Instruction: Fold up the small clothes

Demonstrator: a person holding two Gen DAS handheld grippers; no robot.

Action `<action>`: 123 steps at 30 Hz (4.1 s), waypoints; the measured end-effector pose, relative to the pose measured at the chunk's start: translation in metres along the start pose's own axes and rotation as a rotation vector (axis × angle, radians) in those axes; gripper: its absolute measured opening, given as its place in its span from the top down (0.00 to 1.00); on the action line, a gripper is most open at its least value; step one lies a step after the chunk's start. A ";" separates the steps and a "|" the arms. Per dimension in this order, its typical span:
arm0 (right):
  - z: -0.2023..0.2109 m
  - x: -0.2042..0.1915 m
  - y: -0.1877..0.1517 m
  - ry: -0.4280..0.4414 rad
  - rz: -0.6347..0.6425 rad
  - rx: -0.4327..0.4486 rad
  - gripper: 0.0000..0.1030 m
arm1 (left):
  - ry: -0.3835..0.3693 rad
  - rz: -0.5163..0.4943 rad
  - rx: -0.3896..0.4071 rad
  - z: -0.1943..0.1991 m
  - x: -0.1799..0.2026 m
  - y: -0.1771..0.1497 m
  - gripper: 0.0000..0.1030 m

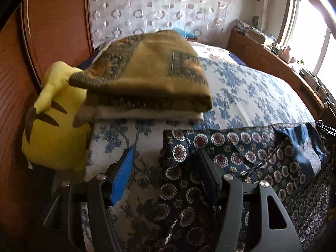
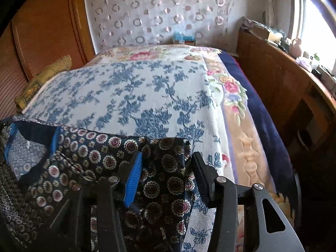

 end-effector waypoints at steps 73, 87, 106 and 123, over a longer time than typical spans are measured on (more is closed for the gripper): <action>-0.033 -0.091 0.137 -0.144 0.096 0.163 0.92 | 0.143 -0.101 0.221 -0.003 0.032 0.177 0.95; -0.008 -0.089 0.075 -0.097 0.041 0.087 0.50 | 0.069 -0.057 0.186 0.007 0.020 0.105 0.45; -0.015 -0.046 0.062 -0.037 -0.059 -0.021 0.51 | 0.050 -0.017 0.164 0.006 0.016 0.064 0.45; 0.004 -0.061 0.065 0.029 -0.024 0.060 0.97 | 0.034 -0.014 0.171 0.003 0.020 0.067 0.45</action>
Point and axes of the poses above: each gripper's, at about its wrist camera, not at the fingertips, and z roughly against the way its jaws point, x to its right, y to its top, the point moved 4 cm from there along -z, roughly the way its jaws point, and after that the axes turned 5 degrees about -x, right-handed, at the moved point
